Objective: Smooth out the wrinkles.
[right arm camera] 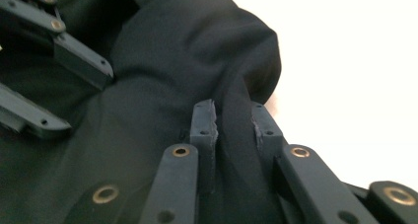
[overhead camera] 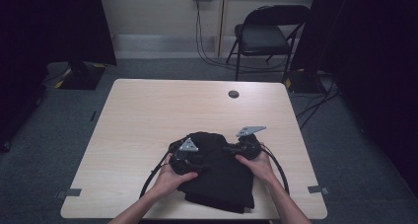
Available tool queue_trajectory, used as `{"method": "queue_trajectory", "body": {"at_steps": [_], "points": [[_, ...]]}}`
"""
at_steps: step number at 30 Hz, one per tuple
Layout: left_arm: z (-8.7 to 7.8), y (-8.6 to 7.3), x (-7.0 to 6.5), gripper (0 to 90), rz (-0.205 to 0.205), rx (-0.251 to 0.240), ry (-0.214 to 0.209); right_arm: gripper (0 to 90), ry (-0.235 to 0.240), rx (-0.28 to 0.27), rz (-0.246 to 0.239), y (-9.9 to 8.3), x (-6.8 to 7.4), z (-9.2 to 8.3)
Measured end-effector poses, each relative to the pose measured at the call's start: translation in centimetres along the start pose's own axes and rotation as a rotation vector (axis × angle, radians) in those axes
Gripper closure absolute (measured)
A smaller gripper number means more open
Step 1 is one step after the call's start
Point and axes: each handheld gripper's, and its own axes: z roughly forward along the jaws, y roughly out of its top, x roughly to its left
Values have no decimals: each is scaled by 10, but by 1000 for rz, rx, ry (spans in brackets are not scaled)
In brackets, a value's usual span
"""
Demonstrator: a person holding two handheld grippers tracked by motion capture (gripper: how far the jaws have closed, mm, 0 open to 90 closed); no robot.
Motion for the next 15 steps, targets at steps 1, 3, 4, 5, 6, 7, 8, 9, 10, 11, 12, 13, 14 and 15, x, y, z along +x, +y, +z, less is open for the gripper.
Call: {"method": "queue_trajectory", "body": {"at_steps": [1, 3, 4, 5, 6, 7, 8, 9, 10, 11, 12, 13, 14, 15], "points": [[0, 0, 0, 507, 0, 2, 0, 767, -1, -9, 2, 1, 0, -2], [0, 1, -1, 506, 5, 3, 2, 778, 6, -28, 13, 3, -1, -7], [0, 1, 0, 507, 6, 5, 3, 800, 7, -40, 15, 4, -1, -9], [0, 1, -1, 511, 7, 9, 8, 813, 10, -53, 18, 5, -1, -12], [0, 2, -1, 514, 8, 14, 16, 815, 18, -67, 25, 6, -1, -14], [0, 3, -3, 514, 22, 20, 23, 818, 22, -75, 24, 6, 0, -16], [0, 3, -3, 512, 25, 23, 25, 821, 18, -73, 17, 7, 1, -17], [-1, 4, -3, 508, 27, 21, 24, 823, 20, -72, 18, 7, 1, -17], [-2, 4, -2, 494, 34, 22, 22, 825, 24, -73, 22, 7, 1, -17], [-4, 4, -2, 475, 37, 22, 19, 826, 26, -73, 26, 6, 0, -17], [-7, 5, -1, 449, 31, 16, 9, 828, 27, -73, 30, 6, -1, -16], [-10, 6, -1, 416, 20, 10, 0, 828, 28, -74, 35, 6, -1, -17], [-16, 8, -2, 401, 19, 9, -15, 829, 28, -74, 36, 6, -1, -17], [-21, 9, -4, 398, 26, 12, -22, 829, 26, -76, 35, 6, -1, -17]]}}
